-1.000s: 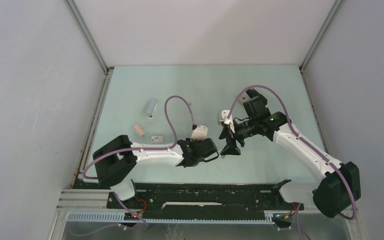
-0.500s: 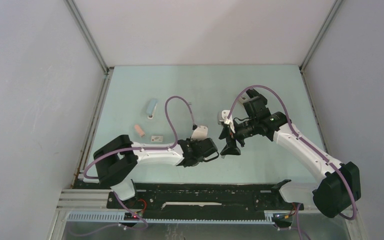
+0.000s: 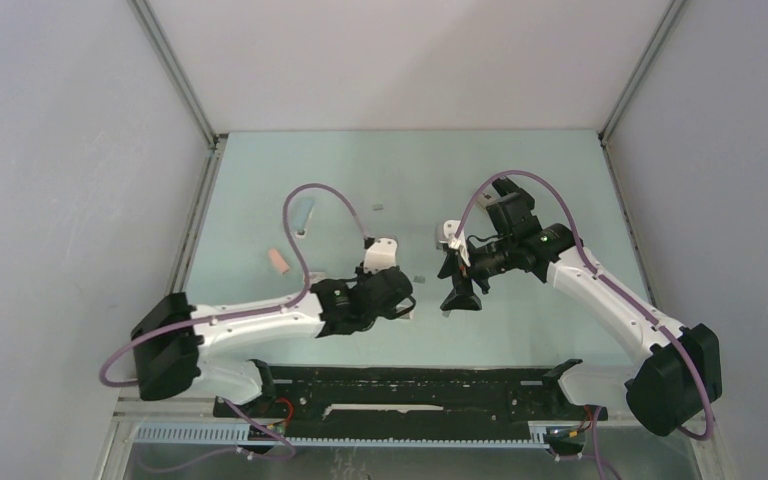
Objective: Unload the staples from the stapler
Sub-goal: Place the staple box at the center of the board.
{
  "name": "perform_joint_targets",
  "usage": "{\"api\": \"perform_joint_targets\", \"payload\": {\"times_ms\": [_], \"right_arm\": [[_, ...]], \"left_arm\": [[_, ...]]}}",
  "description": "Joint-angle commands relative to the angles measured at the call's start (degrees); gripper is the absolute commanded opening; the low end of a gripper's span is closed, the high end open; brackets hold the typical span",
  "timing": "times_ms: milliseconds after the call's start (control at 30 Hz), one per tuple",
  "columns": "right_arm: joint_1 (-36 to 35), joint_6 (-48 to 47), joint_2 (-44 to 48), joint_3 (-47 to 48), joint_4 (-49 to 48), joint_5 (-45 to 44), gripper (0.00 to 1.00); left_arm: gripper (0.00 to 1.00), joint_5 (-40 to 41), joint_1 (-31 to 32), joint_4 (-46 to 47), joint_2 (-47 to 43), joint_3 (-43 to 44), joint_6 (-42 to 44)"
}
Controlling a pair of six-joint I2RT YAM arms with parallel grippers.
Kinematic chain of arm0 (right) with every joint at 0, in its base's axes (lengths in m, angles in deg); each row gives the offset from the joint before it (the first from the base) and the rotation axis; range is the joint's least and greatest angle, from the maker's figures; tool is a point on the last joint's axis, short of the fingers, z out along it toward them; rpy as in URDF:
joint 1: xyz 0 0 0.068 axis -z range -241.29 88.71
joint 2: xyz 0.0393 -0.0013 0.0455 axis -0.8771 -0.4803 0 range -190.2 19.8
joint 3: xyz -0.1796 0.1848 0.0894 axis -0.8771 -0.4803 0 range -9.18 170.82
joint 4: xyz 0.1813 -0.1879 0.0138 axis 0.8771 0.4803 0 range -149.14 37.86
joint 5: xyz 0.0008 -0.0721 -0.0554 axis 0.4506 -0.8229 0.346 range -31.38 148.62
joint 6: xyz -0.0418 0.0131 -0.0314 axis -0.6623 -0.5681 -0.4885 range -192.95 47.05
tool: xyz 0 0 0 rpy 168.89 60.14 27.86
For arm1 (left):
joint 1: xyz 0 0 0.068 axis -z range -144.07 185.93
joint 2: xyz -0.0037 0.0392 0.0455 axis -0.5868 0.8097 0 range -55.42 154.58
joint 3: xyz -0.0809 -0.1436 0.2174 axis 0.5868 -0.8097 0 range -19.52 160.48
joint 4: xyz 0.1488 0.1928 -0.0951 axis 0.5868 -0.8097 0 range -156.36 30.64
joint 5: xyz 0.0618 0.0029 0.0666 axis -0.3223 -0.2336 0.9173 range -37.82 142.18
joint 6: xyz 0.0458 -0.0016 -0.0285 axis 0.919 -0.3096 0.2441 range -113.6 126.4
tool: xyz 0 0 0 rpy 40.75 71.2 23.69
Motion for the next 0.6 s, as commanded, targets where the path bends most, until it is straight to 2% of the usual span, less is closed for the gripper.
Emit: {"api": "perform_joint_targets", "payload": {"times_ms": [0, 167, 300, 433, 567], "right_arm": [[-0.2, -1.3, 1.3, -0.1, 0.4, -0.2, 0.80], [0.5, -1.7, 1.7, 0.0, 0.8, 0.2, 0.80], [2.2, -2.7, 2.3, -0.1, 1.5, 1.8, 0.80], [3.2, -4.0, 2.4, -0.1, 2.5, 3.2, 0.80], [3.5, -6.1, 2.2, -0.1, 3.9, 4.2, 0.80]], "left_arm": [[0.42, 1.5, 0.2, 5.7, -8.1, -6.5, 3.2], [0.66, 0.4, 0.1, 16.6, -17.2, -15.8, 6.3], [0.81, 0.7, 0.0, 22.7, -24.2, -21.9, 6.9], [0.93, 1.0, 0.0, 28.0, -29.7, -26.9, 6.9], [0.97, 1.5, 0.0, 31.5, -33.8, -31.0, 6.3]]}}
